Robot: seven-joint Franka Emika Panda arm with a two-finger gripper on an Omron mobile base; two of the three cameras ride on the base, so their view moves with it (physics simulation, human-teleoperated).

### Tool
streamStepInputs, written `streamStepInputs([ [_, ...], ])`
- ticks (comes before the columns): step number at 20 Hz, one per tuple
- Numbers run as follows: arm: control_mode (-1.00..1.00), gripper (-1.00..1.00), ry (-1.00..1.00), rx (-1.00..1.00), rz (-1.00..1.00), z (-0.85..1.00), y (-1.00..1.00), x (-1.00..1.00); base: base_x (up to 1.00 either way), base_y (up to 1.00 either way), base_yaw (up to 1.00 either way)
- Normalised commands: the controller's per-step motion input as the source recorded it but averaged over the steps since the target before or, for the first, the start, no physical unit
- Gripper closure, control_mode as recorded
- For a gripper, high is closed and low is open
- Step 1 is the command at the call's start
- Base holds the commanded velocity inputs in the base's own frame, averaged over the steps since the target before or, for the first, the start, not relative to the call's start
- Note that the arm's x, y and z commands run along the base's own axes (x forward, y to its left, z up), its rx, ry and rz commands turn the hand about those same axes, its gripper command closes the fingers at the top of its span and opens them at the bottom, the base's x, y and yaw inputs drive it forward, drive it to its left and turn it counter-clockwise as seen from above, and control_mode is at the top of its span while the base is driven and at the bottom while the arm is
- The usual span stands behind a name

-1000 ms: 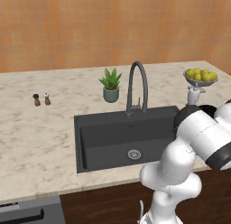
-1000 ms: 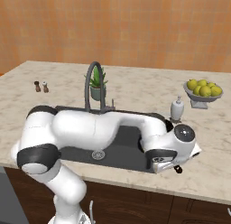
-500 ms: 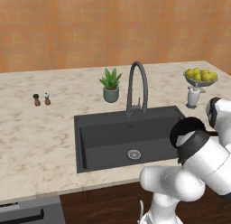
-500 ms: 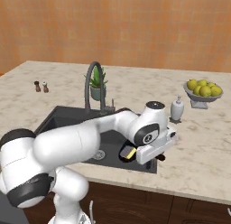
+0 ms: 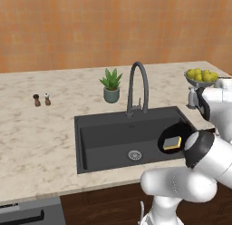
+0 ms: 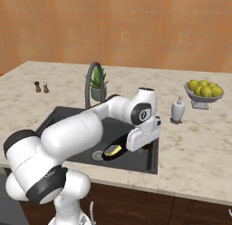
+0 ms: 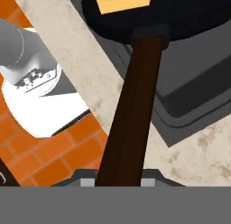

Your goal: Pick the pan and sponge and place them into the sink. Then turn on the water.

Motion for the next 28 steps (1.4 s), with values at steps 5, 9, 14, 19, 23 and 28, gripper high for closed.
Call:
streamStepInputs([
  [5,-1.0,1.0,0.22,0.26,0.18,0.09,0.51,0.08,0.0,0.0,0.0],
  [9,-1.0,1.0,0.11,0.31,0.19,-0.04,0.4,0.0,0.0,0.0,0.0],
  [14,-1.0,1.0,0.0,0.36,0.14,-0.15,0.36,0.17,0.0,0.0,0.0],
  [19,-1.0,1.0,0.0,0.27,0.07,-0.26,0.36,0.37,0.0,0.0,0.0],
  [23,-1.0,1.0,0.0,0.18,0.04,-0.42,0.26,0.24,0.0,0.0,0.0],
  [28,-1.0,1.0,0.0,0.14,0.05,-0.68,0.21,0.2,0.0,0.0,0.0],
])
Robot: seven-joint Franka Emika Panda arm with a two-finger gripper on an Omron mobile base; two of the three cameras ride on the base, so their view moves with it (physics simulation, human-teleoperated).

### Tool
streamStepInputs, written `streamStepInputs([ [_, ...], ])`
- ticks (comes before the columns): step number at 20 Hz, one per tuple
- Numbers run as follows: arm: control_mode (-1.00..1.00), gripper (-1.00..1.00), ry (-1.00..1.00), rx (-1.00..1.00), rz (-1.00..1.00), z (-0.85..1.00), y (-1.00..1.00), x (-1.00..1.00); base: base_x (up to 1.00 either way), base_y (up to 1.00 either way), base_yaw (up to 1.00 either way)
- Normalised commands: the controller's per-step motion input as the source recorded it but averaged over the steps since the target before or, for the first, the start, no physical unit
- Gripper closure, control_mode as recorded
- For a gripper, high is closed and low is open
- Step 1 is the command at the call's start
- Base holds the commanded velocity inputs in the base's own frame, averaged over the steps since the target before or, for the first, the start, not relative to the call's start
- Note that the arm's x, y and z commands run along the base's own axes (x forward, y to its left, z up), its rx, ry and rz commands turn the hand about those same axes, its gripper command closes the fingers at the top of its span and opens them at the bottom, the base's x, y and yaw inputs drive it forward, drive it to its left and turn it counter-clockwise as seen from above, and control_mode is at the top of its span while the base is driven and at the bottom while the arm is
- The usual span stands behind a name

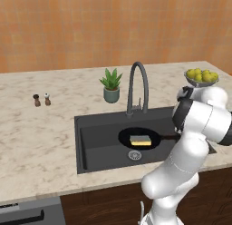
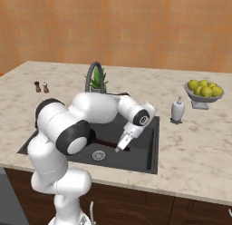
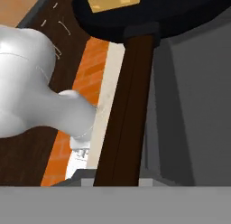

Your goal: Pick the pan and sponge and place them into the sink. Then turn on the water.

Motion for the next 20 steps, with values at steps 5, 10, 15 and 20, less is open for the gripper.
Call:
streamStepInputs([
  [5,-1.0,1.0,-0.02,0.11,0.05,-0.53,0.11,0.43,0.0,0.0,0.0],
  [10,-1.0,1.0,-0.01,0.06,0.05,-0.42,0.0,0.42,0.0,0.0,0.0],
  [15,-1.0,1.0,0.0,0.01,0.05,-0.68,0.0,0.32,0.0,0.0,0.0],
  [20,-1.0,1.0,0.0,0.01,0.01,-0.5,0.0,0.45,0.0,0.0,0.0],
])
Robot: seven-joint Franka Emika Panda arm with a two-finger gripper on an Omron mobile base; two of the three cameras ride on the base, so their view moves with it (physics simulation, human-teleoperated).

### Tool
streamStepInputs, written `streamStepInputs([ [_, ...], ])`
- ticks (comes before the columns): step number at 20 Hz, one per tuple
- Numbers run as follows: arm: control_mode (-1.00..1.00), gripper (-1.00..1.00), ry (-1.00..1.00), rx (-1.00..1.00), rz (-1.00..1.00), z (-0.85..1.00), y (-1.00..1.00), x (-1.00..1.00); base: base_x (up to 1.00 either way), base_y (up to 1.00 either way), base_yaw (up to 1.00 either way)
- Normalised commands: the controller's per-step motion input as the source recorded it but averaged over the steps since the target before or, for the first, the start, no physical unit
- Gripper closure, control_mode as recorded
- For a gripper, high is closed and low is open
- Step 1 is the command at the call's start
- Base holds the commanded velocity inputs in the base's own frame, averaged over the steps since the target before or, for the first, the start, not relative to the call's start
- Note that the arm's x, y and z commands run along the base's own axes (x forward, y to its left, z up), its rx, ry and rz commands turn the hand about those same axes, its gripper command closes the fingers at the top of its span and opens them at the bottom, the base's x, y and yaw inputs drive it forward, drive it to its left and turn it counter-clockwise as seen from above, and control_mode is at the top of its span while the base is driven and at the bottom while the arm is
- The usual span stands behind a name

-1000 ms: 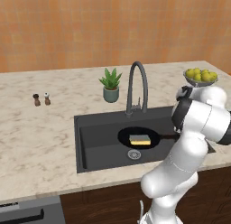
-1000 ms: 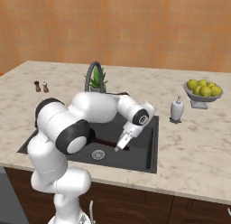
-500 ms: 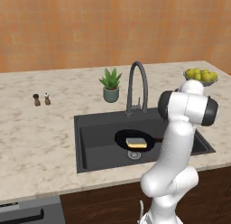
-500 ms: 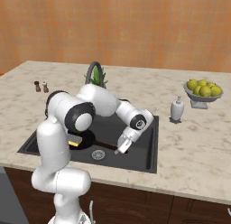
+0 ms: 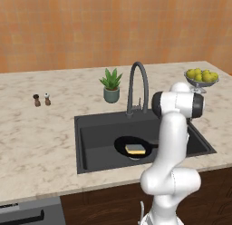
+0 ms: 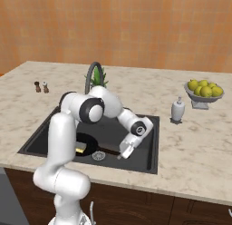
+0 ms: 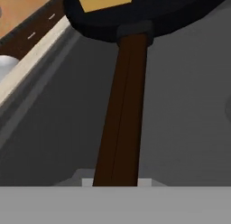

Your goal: Pick the pan and sponge and place them into the sink. Then turn on the water.

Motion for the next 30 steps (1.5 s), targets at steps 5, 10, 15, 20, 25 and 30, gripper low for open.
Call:
streamStepInputs([
  [5,-1.0,1.0,0.0,0.01,0.0,-0.41,0.02,0.45,0.0,0.0,0.0],
  [10,-1.0,1.0,-0.01,0.0,0.0,-0.57,0.0,0.18,0.0,0.0,0.0],
  [15,-1.0,1.0,-0.03,0.0,0.0,-0.46,0.0,0.04,0.0,0.0,0.0],
  [20,-1.0,1.0,0.0,0.0,0.0,-0.25,0.0,0.16,0.0,0.0,0.0],
  [25,-1.0,1.0,-0.01,0.0,0.0,-0.23,0.0,0.12,0.0,0.0,0.0],
  [30,-1.0,1.0,-0.03,0.0,0.0,-0.13,0.0,0.11,0.0,0.0,0.0],
])
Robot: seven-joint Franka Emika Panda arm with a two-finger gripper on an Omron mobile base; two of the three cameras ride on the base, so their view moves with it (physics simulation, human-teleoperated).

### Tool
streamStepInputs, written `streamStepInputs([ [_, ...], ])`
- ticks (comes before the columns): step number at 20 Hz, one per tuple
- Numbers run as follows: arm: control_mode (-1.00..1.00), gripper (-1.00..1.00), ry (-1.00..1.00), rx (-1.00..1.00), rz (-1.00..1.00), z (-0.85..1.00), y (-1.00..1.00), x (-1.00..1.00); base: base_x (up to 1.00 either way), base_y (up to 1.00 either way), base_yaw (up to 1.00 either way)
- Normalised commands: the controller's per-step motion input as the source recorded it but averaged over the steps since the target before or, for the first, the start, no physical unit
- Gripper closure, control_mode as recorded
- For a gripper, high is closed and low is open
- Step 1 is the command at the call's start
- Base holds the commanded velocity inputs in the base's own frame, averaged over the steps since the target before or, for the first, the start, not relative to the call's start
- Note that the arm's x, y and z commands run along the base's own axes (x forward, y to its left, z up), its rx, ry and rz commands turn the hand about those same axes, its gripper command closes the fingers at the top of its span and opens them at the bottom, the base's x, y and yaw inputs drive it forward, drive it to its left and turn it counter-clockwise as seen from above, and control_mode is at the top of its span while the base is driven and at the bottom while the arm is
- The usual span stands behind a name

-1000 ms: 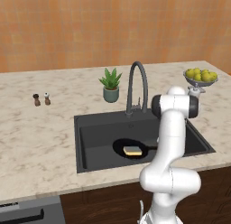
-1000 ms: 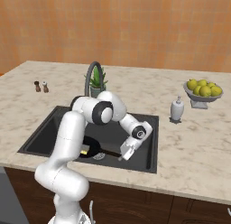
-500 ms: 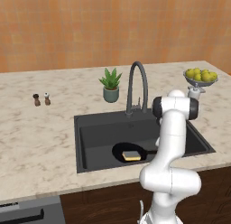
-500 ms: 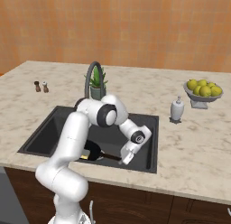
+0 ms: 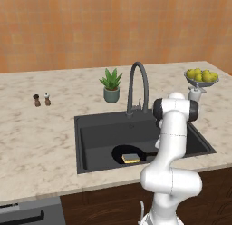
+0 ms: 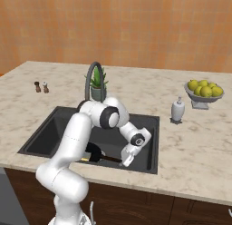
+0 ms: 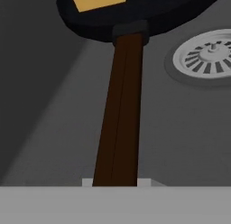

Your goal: Pick the pan and sponge and place them into the sink. Then turn on the water.

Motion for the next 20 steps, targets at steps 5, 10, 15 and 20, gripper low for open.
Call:
streamStepInputs([
  [5,-1.0,-1.0,-0.02,-0.02,0.0,-0.14,0.0,0.19,0.0,0.0,0.0],
  [10,-1.0,-1.0,-0.02,-0.04,0.0,-0.15,0.0,0.13,0.0,0.0,0.0],
  [15,-1.0,-1.0,0.0,-0.02,0.0,0.0,0.0,0.0,0.0,0.0,0.0],
  [20,-1.0,-1.0,-0.01,0.0,0.0,0.26,-0.04,-0.12,0.0,0.0,0.0],
])
